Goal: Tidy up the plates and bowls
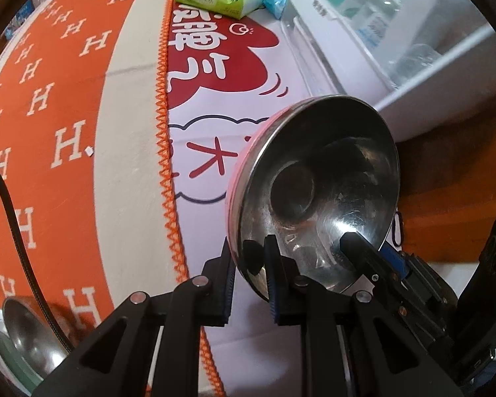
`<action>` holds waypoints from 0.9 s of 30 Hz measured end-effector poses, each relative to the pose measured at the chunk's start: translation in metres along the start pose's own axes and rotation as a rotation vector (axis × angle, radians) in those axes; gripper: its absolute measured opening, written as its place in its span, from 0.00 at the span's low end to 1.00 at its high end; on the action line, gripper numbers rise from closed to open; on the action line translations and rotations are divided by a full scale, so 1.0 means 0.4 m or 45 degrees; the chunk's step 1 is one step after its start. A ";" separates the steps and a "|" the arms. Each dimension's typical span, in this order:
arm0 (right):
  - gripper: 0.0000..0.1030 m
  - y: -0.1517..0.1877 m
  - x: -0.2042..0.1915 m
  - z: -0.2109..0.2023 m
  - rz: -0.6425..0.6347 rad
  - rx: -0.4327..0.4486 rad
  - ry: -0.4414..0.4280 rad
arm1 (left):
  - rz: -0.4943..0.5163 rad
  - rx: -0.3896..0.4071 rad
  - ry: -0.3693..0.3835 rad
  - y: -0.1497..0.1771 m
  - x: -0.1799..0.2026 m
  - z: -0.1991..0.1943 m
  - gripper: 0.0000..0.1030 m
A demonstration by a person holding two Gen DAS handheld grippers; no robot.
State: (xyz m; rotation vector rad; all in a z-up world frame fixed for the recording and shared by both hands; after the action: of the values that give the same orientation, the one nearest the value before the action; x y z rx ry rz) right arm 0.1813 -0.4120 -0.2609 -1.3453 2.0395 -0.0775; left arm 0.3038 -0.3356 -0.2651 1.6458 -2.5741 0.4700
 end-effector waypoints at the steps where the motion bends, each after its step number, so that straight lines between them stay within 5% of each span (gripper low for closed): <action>1: 0.20 0.006 -0.005 -0.010 -0.009 0.002 0.000 | 0.007 0.005 -0.005 0.005 0.003 -0.009 0.15; 27: 0.20 0.155 -0.168 -0.200 -0.369 0.084 0.020 | 0.026 0.203 -0.033 0.253 0.032 -0.245 0.17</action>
State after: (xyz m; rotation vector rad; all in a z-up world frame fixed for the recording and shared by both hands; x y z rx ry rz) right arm 0.1025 -0.3520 -0.1907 -1.5930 1.8248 -0.2821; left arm 0.1963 -0.2802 -0.1921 1.6841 -2.6370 0.6764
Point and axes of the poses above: each gripper's, at about its wrist camera, not at the fingertips, and z roughly the way its jaws point, x to its right, y to its underside, the point moved 6 cm from there along z, roughly the way its jaws point, and after that the axes turned 12 degrees about z, right-handed, at the moved point
